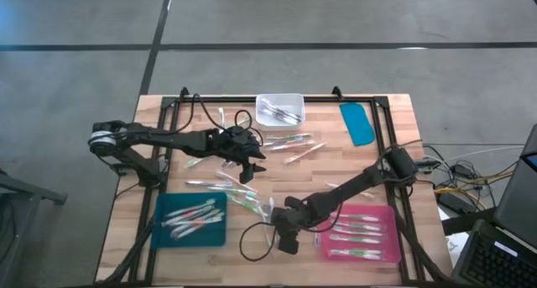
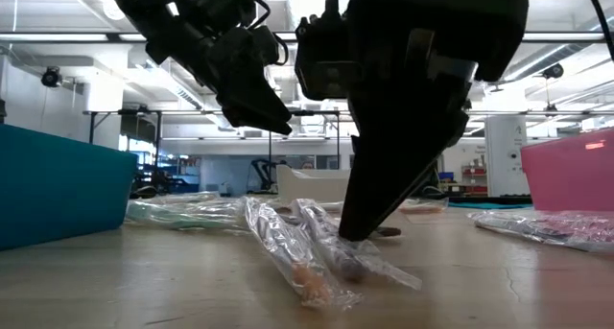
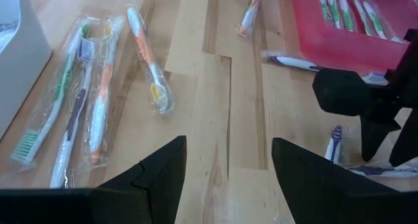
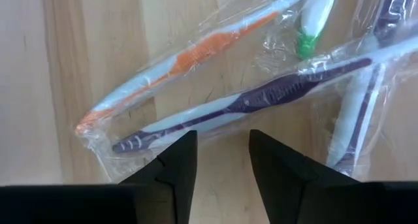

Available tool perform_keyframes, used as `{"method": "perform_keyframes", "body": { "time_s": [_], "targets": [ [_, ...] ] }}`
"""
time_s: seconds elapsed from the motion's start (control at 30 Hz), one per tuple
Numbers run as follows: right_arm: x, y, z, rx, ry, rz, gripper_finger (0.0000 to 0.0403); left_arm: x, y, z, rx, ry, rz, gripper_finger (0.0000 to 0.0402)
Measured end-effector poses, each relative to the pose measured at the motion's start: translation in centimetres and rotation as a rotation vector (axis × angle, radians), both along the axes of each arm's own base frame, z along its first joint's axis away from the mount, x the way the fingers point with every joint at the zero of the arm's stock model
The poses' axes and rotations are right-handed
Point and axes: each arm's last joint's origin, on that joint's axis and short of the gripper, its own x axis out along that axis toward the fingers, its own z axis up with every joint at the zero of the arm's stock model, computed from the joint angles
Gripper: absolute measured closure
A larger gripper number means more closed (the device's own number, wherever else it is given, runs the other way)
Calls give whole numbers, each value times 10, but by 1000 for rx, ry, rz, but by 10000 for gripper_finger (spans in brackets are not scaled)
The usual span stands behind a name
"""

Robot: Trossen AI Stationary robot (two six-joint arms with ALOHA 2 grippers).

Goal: Pick & Place Toothbrushes
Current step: Put the violet toothbrush into the white bin

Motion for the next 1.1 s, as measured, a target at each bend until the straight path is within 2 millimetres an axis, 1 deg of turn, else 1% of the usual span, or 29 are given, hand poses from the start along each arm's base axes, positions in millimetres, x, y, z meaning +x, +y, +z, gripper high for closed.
{"method": "perform_keyframes", "body": {
  "time_s": [0.1,0.2,0.33,0.5,0.63,0.73,0.8,0.9,1.1],
  "targets": [
    [-1,-1,10,19,-13,-13,268,0,0,0,0,0,0,172],
    [0,-3,18,46,-33,-40,254,0,0,0,0,-2,0,172],
    [1,-5,14,62,-15,-98,226,0,0,0,0,-3,-1,172],
    [5,-7,10,74,-36,-149,193,0,0,0,-3,-3,2,172],
    [10,-7,5,87,-51,-169,174,0,0,0,-5,-2,3,172],
    [10,-6,-4,75,-35,-172,166,0,0,0,-5,-3,4,172],
    [11,-6,-8,69,-25,-174,166,0,0,0,-6,-2,4,172],
    [11,-6,-14,64,-8,-180,177,0,0,0,-6,-1,4,172],
    [11,-6,-18,53,5,-195,222,0,0,0,-7,-1,4,172]
  ]
}}
